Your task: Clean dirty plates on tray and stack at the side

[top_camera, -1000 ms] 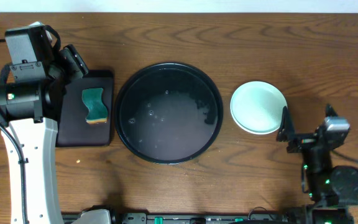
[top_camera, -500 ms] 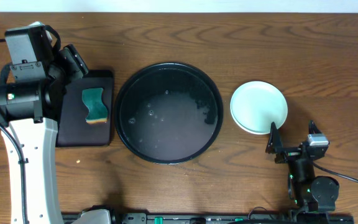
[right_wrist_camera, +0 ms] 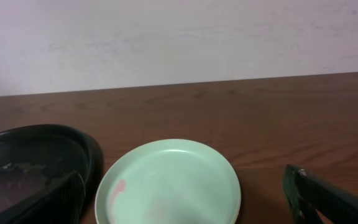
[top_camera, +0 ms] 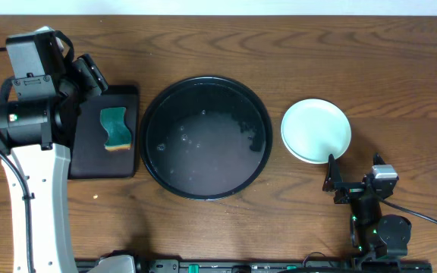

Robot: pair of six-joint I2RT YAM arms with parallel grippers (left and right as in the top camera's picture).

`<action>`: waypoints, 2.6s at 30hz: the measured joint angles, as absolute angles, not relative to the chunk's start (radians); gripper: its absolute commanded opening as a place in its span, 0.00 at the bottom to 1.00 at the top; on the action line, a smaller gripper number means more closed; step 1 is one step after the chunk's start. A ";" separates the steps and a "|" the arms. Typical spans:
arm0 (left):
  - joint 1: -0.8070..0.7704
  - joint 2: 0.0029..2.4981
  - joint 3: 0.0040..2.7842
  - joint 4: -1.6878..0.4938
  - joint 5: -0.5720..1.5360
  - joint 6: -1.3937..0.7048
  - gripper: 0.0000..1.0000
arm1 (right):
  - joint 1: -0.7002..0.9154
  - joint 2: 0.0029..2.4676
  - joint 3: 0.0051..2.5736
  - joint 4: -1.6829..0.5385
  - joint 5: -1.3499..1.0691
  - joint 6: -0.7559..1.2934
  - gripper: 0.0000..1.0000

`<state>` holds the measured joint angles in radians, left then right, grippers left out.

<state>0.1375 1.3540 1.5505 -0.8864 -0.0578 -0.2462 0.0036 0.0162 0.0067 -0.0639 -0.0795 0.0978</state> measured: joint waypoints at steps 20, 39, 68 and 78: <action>0.138 1.354 1.551 -0.905 -0.058 -0.246 0.76 | 0.004 0.016 0.007 -0.064 -0.080 0.098 0.99; 0.026 0.853 0.748 -0.180 -0.054 -0.246 0.76 | 0.004 0.015 0.007 -0.064 -0.078 0.098 0.99; 0.017 0.023 0.018 -0.019 -0.052 -0.056 0.76 | 0.004 0.012 0.007 -0.064 -0.078 0.099 0.99; 0.017 0.011 0.019 -0.022 -0.051 -0.021 0.77 | 0.004 0.012 0.007 -0.064 -0.078 0.099 0.99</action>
